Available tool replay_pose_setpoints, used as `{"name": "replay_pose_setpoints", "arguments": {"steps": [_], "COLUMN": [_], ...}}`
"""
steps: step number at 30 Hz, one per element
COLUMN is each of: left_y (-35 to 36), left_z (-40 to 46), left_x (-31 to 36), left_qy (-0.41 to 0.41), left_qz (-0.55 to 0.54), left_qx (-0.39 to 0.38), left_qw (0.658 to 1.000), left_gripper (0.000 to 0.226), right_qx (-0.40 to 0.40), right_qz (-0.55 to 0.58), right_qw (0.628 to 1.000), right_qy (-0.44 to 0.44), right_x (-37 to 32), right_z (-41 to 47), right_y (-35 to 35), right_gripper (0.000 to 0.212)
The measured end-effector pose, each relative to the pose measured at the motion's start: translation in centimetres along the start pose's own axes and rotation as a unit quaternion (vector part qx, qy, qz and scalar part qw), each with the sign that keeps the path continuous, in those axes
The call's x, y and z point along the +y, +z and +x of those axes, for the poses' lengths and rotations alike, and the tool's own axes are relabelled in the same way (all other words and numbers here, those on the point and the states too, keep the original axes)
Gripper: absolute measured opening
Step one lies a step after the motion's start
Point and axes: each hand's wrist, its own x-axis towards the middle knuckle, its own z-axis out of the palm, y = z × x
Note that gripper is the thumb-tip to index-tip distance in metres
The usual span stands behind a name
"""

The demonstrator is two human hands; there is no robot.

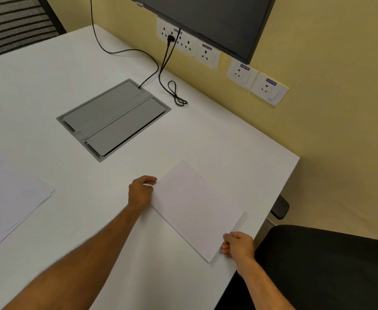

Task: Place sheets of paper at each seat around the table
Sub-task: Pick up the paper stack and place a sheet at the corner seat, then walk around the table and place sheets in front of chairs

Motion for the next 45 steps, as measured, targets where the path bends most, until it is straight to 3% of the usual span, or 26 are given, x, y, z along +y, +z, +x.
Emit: {"name": "replay_pose_setpoints", "arguments": {"steps": [14, 22, 28, 36, 45], "left_y": [1.7, 0.7, -0.5, -9.9, -26.5], "left_z": [0.5, 1.4, 0.4, -8.3, -18.2], "left_x": [0.2, -1.1, -2.3, -2.2, -6.0], "left_qy": [0.040, 0.041, 0.088, 0.068, -0.062], "left_qz": [0.076, 0.089, 0.113, 0.021, -0.071], "left_qx": [0.093, 0.084, 0.059, 0.107, 0.235], "left_qw": [0.992, 0.992, 0.988, 0.992, 0.967], "left_gripper": [0.045, 0.040, 0.042, 0.037, 0.034], "right_qx": [0.025, 0.036, 0.040, -0.017, -0.146], "right_qz": [-0.053, -0.043, -0.052, -0.062, -0.103], "right_qw": [0.998, 0.998, 0.997, 0.994, 0.964], "right_qy": [-0.036, -0.031, -0.029, -0.093, -0.195], "right_x": [-1.1, -1.4, -1.2, -5.0, -10.2], "right_z": [0.0, -0.5, -1.9, -8.0, -15.8], "right_y": [2.5, 4.3, 3.1, 3.3, 11.7], "right_gripper": [0.016, 0.017, 0.008, 0.011, 0.006]}}
